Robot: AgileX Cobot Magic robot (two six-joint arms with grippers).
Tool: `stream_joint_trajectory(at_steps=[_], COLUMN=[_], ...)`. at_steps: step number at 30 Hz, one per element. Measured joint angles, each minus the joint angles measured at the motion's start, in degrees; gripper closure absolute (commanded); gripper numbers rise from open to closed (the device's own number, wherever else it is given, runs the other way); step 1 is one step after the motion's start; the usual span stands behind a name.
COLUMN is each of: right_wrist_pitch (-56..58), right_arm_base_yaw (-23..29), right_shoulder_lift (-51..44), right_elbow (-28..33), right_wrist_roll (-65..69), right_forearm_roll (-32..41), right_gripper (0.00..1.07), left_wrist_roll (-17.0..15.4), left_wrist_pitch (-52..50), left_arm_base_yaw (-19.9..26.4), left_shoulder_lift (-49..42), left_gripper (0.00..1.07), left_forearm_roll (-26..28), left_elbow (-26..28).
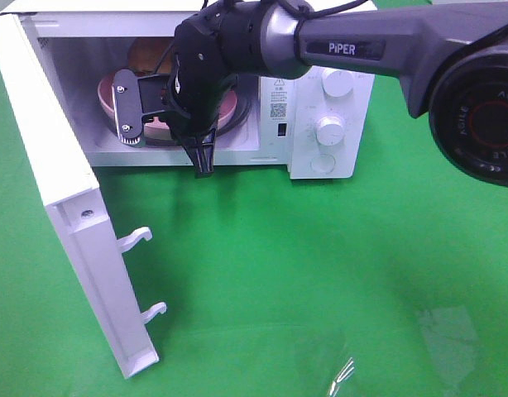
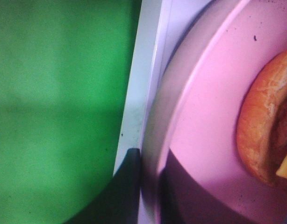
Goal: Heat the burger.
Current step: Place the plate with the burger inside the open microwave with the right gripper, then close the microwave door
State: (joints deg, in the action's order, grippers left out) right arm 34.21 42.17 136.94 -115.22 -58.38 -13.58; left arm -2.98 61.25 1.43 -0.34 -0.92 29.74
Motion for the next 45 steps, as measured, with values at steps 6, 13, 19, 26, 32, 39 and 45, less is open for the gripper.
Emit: stream_joint_trajectory(at_steps=[6,13,19,26,32,39,45], right_wrist_pitch=[-0.46,-4.35,-4.47,-4.35,-4.07,-2.75,-1.72], right_arm_base_yaw=[0.0,0.0,0.0,0.0,0.0,0.0,0.0], right_shoulder_lift=[1.15,1.15,1.09,1.09,0.57,-0.52,-1.83], right_elbow=[-0.17,-0.69,-0.69,-0.69,-0.69,-0.69,0.97], right_wrist_roll=[0.63,6.13,6.53,6.59,10.49,11.63,11.97], right_forearm_roll=[-0.29,-0.69,-0.8,-0.86,-0.86,-0.69,-0.69], right_gripper=[0.98,0.74,0.61,0.57,0.54,0.49,0.42], left_wrist_roll=[0.0,0.0,0.0,0.0,0.0,0.0,0.0], left_wrist_pitch=[0.0,0.0,0.0,0.0,0.0,0.0,0.0], left_arm_base_yaw=[0.0,0.0,0.0,0.0,0.0,0.0,0.0], left_shoulder_lift=[0.0,0.0,0.0,0.0,0.0,0.0,0.0], left_gripper=[0.1,0.1,0.1,0.1,0.1,0.1,0.1], left_forearm_roll=[0.0,0.0,0.0,0.0,0.0,0.0,0.0], left_elbow=[0.0,0.0,0.0,0.0,0.0,0.0,0.0])
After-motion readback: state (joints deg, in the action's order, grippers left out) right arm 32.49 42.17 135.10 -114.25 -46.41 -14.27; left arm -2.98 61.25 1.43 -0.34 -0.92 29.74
